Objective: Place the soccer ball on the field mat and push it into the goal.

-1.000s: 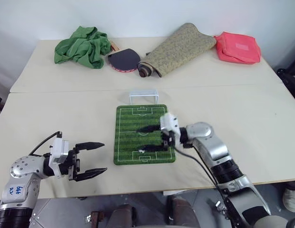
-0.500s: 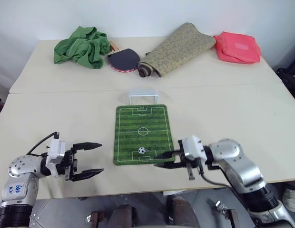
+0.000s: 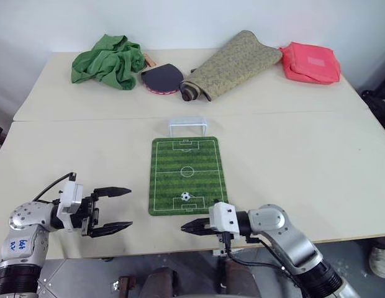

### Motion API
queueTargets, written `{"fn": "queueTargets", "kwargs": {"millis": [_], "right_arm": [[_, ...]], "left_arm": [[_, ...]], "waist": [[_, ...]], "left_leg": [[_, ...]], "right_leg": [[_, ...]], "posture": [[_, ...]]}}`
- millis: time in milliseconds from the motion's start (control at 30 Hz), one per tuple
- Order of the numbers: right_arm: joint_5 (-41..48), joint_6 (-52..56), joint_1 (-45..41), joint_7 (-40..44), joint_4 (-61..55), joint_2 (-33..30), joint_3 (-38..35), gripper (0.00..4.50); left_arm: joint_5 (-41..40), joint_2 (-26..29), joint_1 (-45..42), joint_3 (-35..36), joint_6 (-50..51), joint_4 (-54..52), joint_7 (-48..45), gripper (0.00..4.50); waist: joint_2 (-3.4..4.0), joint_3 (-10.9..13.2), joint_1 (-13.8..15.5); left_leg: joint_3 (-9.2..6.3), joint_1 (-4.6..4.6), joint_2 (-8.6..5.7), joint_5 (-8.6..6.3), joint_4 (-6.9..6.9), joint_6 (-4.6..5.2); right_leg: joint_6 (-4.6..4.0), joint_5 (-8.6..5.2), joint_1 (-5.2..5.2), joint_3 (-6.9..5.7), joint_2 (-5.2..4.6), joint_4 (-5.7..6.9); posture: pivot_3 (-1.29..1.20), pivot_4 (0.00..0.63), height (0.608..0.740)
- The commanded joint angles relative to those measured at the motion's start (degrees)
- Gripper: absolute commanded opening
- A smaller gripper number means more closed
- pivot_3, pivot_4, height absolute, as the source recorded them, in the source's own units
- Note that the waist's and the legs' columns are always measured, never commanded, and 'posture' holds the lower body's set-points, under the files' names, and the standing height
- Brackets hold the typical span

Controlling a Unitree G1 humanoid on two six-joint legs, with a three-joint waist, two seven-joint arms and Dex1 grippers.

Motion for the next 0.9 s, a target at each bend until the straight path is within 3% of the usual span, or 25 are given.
{"fn": "queueTargets", "kwargs": {"millis": [33, 233, 333, 433, 667, 900], "right_arm": [[-0.7, 0.5, -4.6, -2.6, 3.2, 2.2, -1.3, 0.06], [-1.3, 1.4, -13.9, -5.5, 11.6, 5.2, -3.5, 0.06], [-3.0, 1.4, -22.3, -12.3, 20.6, 8.1, -7.7, 0.06], [-3.3, 0.2, -25.4, -14.6, 22.5, 8.6, -9.9, 0.06], [-3.6, -4.1, -23.5, -15.2, 17.9, 8.9, -10.3, 0.06], [-2.4, -6.3, -17.2, -11.9, 14.8, 5.3, -11.6, 0.06]], "left_arm": [[-1.0, 0.9, 0.0, 1.5, 0.8, -2.9, 0.9, 4.50], [-1.4, -0.1, 1.0, 2.0, 2.5, -5.2, 4.1, 4.50], [-1.7, -2.3, 1.9, 3.6, 4.0, -6.6, 9.9, 4.50], [-1.4, -4.7, 1.8, 6.0, 5.6, -7.4, 17.6, 4.50], [0.9, -8.0, 2.6, 7.9, 6.5, -9.2, 29.3, 4.50], [1.0, -7.6, 2.1, 6.7, 7.4, -10.0, 29.9, 4.50]], "waist": [[0.00, 0.0, -0.1], [0.00, 0.0, -0.1], [0.03, 0.0, -0.3], [0.02, 0.0, -0.1], [0.02, 0.0, -0.4], [0.00, 0.0, -0.1]], "left_leg": [[0.00, 0.00, 0.00, 0.00, 0.01, 0.00], [-0.14, 0.00, 0.01, 0.00, -0.02, 0.00], [-0.14, 0.00, 0.00, 0.00, -0.02, 0.00], [-0.34, -0.02, 0.02, 0.01, -0.01, -0.01], [-0.57, -0.03, -0.05, 0.00, -0.12, -0.02], [-0.50, -0.06, -0.04, 0.00, -0.05, -0.02]], "right_leg": [[0.00, 0.00, 0.00, 0.01, 0.00, 0.00], [-0.01, -0.01, -0.01, -0.01, 0.00, 0.01], [-0.01, -0.01, -0.01, -0.01, 0.00, 0.01], [-0.01, -0.01, -0.03, -0.03, 0.00, 0.03], [-0.03, -0.02, -0.05, -0.09, -0.02, 0.03], [-0.03, -0.02, -0.03, -0.09, -0.02, 0.01]], "posture": [[0.00, 0.150, 0.740], [0.00, 0.150, 0.740], [0.00, 0.150, 0.740], [0.00, 0.150, 0.740], [0.00, 0.150, 0.740], [0.00, 0.150, 0.740]]}}
